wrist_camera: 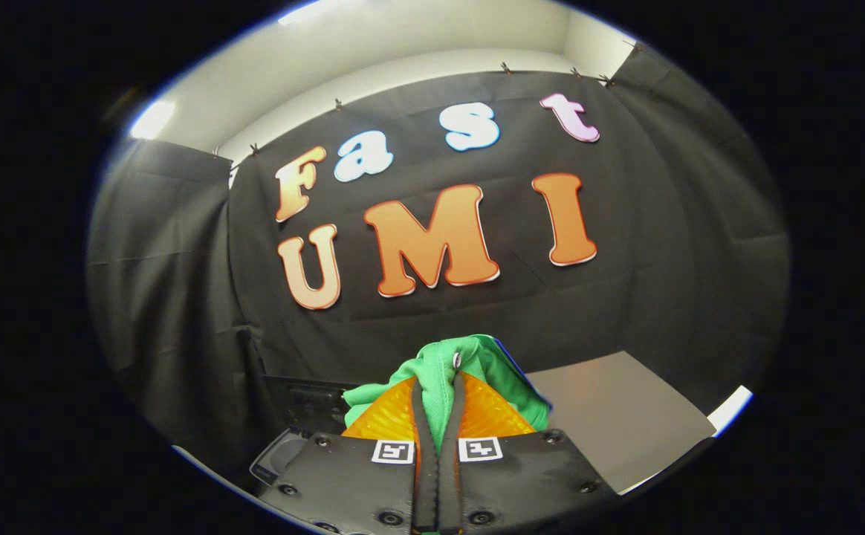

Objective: Put the clothes into the washing machine and then close the washing machine lid.

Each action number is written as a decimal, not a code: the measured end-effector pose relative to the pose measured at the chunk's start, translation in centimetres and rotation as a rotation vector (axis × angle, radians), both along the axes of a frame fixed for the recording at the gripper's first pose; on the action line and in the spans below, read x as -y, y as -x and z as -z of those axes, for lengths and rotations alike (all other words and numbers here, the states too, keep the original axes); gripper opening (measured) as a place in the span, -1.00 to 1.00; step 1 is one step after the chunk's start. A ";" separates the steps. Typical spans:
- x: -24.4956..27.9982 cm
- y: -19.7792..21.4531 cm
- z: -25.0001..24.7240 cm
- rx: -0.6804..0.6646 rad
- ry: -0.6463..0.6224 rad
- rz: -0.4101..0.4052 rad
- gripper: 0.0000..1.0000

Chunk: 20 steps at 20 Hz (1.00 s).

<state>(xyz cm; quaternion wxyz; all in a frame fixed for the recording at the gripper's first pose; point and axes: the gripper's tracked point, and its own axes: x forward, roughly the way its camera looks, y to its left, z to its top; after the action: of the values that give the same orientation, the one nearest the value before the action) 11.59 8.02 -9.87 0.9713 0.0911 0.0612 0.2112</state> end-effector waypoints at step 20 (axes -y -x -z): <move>-17.4 6.4 -1.0 0.088 0.017 -0.093 -0.84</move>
<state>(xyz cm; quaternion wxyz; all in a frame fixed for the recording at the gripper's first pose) 5.23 25.42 -8.88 0.9629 0.0706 0.0242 0.2592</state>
